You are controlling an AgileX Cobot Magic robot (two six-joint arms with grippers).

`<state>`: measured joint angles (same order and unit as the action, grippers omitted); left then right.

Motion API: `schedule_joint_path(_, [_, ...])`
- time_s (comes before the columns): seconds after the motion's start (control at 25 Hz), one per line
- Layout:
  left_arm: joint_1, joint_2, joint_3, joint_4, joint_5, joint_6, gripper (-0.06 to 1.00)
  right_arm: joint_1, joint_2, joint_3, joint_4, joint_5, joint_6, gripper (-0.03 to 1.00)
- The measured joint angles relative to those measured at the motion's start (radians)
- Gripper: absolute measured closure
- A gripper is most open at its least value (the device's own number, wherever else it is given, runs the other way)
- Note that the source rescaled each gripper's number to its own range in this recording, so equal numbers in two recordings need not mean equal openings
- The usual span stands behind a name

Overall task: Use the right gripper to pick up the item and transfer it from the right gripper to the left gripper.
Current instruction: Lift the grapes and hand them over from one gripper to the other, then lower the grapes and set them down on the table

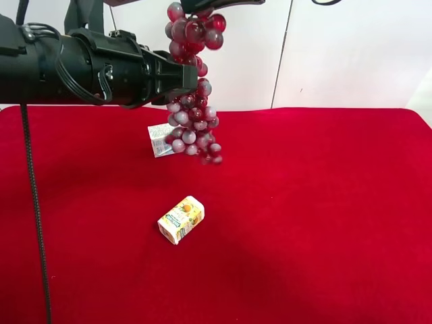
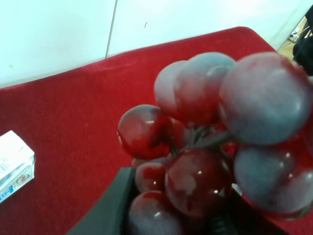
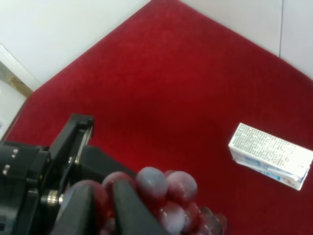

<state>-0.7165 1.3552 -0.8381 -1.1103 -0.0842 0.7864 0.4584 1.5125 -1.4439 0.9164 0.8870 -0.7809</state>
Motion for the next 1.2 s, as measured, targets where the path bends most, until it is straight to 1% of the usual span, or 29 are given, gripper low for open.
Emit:
schedule_joint_path(0.52, [-0.001,0.0,0.0,0.0,0.0,-0.004,0.94,0.0,0.0,0.0,-0.008,-0.008,0.0,0.97])
schedule_joint_path(0.6, [-0.001,0.0,0.0,0.0,0.0,-0.004,0.94,0.0,0.0,0.0,-0.012,-0.008,0.0,0.94])
schedule_joint_path(0.68, [-0.001,0.0,0.0,0.0,0.0,-0.004,0.94,0.0,0.0,0.0,-0.012,-0.008,0.0,0.88])
schedule_joint_path(0.76, [-0.001,0.0,0.0,0.0,0.0,-0.004,0.94,0.0,0.0,-0.003,-0.012,-0.008,0.0,0.8])
schedule_joint_path(1.0, [-0.001,0.0,0.0,0.0,0.0,-0.004,0.94,0.0,0.0,-0.004,-0.014,-0.008,0.001,0.47])
schedule_joint_path(1.08, [-0.001,0.0,0.0,0.0,0.0,-0.004,0.94,0.0,0.0,-0.005,-0.037,-0.008,0.008,0.42])
schedule_joint_path(1.2, [-0.001,0.0,0.0,0.0,0.0,-0.004,0.94,0.0,0.0,-0.005,-0.108,-0.007,0.038,0.38])
